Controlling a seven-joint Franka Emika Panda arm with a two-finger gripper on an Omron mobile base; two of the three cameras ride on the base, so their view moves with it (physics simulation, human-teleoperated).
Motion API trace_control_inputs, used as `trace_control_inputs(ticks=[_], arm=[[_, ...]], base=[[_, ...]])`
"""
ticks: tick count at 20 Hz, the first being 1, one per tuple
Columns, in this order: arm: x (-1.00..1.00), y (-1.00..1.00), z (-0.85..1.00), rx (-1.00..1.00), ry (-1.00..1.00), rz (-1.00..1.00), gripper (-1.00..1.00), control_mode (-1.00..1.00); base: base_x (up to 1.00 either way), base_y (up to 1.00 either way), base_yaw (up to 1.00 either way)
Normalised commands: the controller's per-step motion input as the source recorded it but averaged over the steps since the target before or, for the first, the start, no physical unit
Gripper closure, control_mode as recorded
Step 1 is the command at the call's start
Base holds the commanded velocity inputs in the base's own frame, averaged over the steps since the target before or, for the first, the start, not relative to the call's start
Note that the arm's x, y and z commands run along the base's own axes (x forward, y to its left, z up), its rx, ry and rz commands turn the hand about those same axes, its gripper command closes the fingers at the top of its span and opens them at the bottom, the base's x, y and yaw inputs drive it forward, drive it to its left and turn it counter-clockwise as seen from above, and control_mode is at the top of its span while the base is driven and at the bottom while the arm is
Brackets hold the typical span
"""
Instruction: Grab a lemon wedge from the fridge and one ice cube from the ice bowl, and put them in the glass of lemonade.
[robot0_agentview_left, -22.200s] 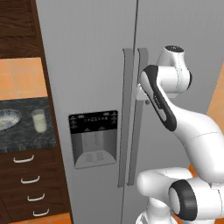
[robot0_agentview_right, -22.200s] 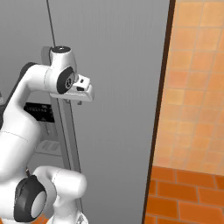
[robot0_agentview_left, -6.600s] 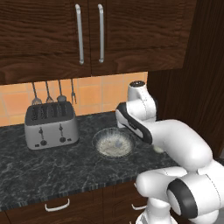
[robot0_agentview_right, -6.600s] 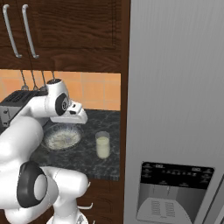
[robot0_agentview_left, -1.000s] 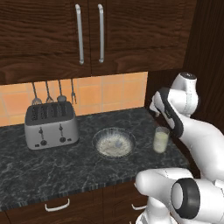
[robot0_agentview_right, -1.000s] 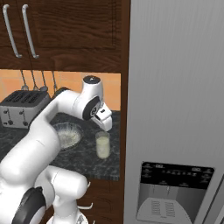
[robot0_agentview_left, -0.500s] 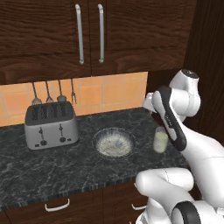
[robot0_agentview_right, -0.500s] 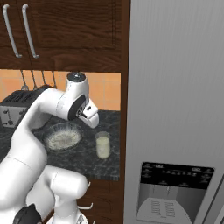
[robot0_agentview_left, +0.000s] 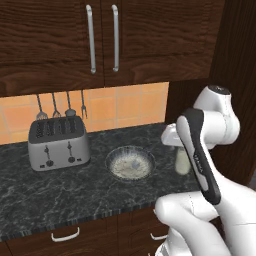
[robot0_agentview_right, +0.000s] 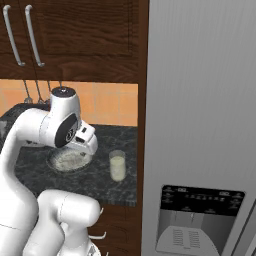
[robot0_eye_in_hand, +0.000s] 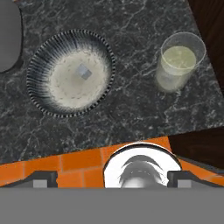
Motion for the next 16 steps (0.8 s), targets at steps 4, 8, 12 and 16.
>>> trace_control_inputs(ticks=[4,8,12,16], arm=[[-0.66,0.28,0.48,-0.23,0.00,0.25,-1.00,-1.00],[-0.57,0.02,0.33,0.00,-0.18,0.19,-1.00,-1.00],[-0.15,0.00,0.07,0.00,-0.08,0.01,-1.00,-1.00],[0.00,0.00,0.00,0.00,0.00,0.00,-1.00,-1.00]], base=[[0.00,0.00,0.00],[0.00,0.00,0.00],[0.00,0.00,0.00],[0.00,0.00,0.00]])
